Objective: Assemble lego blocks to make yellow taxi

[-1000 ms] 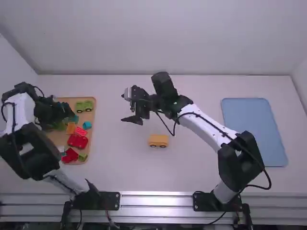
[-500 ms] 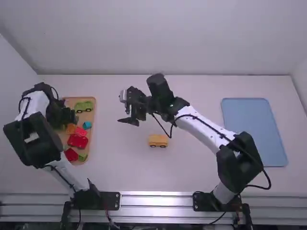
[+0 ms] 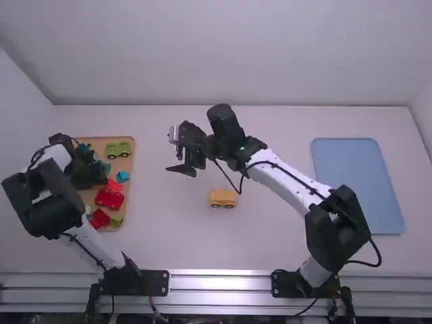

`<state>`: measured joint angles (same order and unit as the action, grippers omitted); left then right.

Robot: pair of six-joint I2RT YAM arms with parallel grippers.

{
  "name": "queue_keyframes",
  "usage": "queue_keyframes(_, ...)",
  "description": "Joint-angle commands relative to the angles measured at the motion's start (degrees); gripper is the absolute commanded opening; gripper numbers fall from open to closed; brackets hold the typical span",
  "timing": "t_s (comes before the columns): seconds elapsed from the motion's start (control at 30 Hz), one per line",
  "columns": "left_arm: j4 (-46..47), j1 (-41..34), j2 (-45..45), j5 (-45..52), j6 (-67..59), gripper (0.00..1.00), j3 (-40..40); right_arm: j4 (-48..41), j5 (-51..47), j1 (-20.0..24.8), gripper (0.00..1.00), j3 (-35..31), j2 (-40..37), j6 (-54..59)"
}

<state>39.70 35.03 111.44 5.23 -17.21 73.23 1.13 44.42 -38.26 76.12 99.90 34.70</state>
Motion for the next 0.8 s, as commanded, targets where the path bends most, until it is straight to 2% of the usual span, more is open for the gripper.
queue_keyframes(0.0,-1.7,0.2,1.1,-1.9,1.2,0.56,-1.7,0.2,0.0,0.3,0.99,1.6,-0.9,-0.4)
queue_keyframes(0.13,-5.8,0.1,1.1,-1.8,1.4,0.52,-3.7,0.2,0.0,0.4,0.99,1.6,-0.9,-0.4)
queue_keyframes(0.47,-16.7,0.0,1.1,-1.6,0.7,0.49,-9.0,0.5,-2.5,0.4,0.99,1.6,-0.9,-3.3)
queue_keyframes(0.53,-17.8,-0.1,1.1,-1.6,0.7,0.48,-9.8,0.5,-2.5,0.4,0.99,1.6,-0.9,-3.2)
queue_keyframes(0.67,-17.8,-0.1,1.1,-1.6,1.3,0.39,-10.3,0.6,-2.5,0.4,0.99,1.6,-0.9,-3.2)
queue_keyframes(0.77,-17.0,-0.1,1.1,-1.6,1.3,0.37,-10.1,0.6,-2.5,0.4,0.99,1.6,-0.9,-3.2)
